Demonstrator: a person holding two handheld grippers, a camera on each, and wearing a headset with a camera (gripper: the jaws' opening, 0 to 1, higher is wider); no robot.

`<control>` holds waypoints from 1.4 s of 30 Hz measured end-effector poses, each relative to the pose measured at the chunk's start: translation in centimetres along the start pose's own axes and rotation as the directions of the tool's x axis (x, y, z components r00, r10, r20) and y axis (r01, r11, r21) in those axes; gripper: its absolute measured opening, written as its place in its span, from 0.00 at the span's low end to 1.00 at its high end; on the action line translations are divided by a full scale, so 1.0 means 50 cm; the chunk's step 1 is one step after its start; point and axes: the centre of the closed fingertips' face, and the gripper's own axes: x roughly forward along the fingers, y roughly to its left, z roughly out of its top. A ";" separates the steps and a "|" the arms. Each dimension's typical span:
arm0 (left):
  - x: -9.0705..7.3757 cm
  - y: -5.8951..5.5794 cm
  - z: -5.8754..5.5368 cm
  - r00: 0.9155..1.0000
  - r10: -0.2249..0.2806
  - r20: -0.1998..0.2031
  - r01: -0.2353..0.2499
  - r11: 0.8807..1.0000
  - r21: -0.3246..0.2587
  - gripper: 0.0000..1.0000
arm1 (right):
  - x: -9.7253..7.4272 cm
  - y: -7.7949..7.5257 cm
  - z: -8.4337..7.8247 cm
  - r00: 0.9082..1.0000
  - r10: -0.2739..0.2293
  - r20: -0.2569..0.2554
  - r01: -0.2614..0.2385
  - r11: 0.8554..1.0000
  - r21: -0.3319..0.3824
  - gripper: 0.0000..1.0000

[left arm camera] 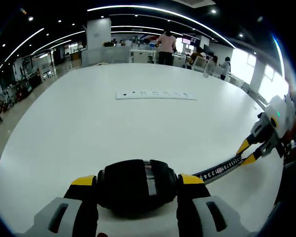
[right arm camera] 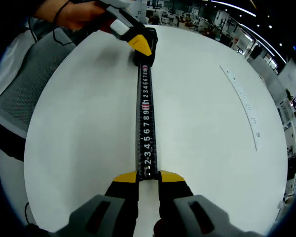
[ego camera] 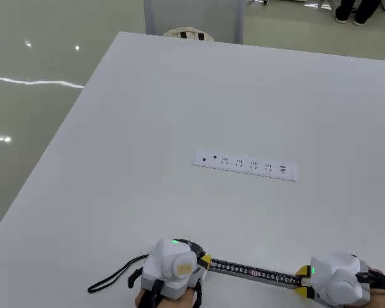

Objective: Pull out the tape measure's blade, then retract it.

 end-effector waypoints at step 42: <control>0.001 -0.001 -0.001 1.000 -0.005 -0.012 0.005 1.000 0.002 0.62 | 0.033 0.000 0.067 0.998 0.062 0.018 -0.062 0.998 0.021 0.14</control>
